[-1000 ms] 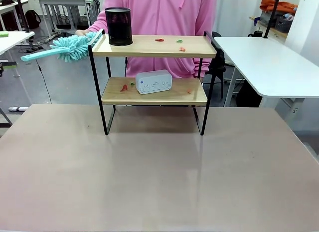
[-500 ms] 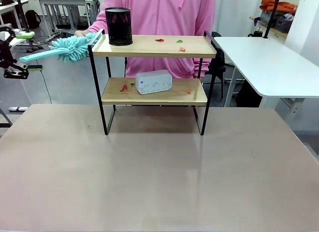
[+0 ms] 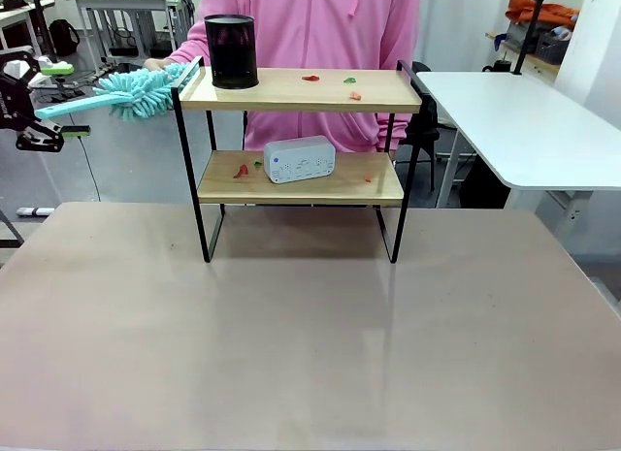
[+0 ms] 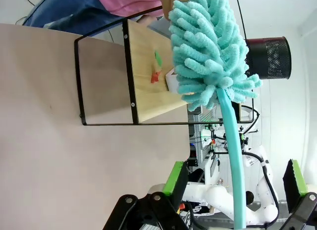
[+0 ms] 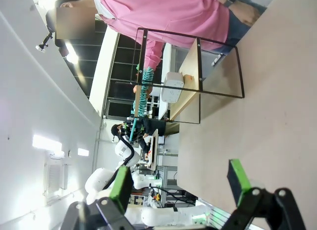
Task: Clean the shelf.
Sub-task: Pick up the Duster from the human.
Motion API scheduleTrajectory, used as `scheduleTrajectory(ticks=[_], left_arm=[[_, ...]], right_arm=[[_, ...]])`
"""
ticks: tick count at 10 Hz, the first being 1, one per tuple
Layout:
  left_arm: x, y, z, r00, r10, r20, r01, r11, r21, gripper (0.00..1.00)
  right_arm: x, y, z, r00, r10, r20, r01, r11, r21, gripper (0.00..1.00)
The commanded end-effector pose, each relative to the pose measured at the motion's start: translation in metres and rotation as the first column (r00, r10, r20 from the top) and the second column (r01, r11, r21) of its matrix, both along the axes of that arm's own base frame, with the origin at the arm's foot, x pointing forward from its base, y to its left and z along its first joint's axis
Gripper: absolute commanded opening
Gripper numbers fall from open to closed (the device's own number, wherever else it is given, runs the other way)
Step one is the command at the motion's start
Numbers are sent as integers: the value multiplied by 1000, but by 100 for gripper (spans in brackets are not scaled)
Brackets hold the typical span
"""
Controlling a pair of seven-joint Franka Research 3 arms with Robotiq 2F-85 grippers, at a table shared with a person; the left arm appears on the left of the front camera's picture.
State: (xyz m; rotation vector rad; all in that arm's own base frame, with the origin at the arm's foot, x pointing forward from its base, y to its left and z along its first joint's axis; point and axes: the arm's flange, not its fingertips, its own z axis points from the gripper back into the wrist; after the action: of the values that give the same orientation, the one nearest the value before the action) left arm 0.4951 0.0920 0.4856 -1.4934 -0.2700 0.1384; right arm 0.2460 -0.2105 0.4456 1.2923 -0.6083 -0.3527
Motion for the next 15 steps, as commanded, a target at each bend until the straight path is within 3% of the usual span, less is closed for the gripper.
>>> scheduleTrajectory(ticks=[1,2,3,4,5,6,15], left_arm=[[4,1,5,1000,3,-4,-4,1000,-29,100],[4,0,5,1000,-6,1,6,1000,-18,42],[3,0,6,1000,-11,-4,11,1000,-23,43],[3,0,6,1000,-15,-5,15,999,-28,0],[3,-1,6,1000,-22,-8,22,999,-33,38],[3,-2,7,1000,-27,-10,26,999,-47,0],[-3,-10,11,996,-84,2,84,995,-54,0]], right_arm=[[1,0,3,1000,-3,18,3,1000,7,100],[1,0,3,1000,-3,18,3,1000,7,100],[1,0,3,1000,-3,18,3,1000,7,100],[1,0,3,1000,-3,18,3,1000,7,100],[1,0,3,1000,-3,18,3,1000,7,100],[1,0,3,1000,-3,18,3,1000,7,100],[1,0,3,1000,-3,18,3,1000,7,100]])
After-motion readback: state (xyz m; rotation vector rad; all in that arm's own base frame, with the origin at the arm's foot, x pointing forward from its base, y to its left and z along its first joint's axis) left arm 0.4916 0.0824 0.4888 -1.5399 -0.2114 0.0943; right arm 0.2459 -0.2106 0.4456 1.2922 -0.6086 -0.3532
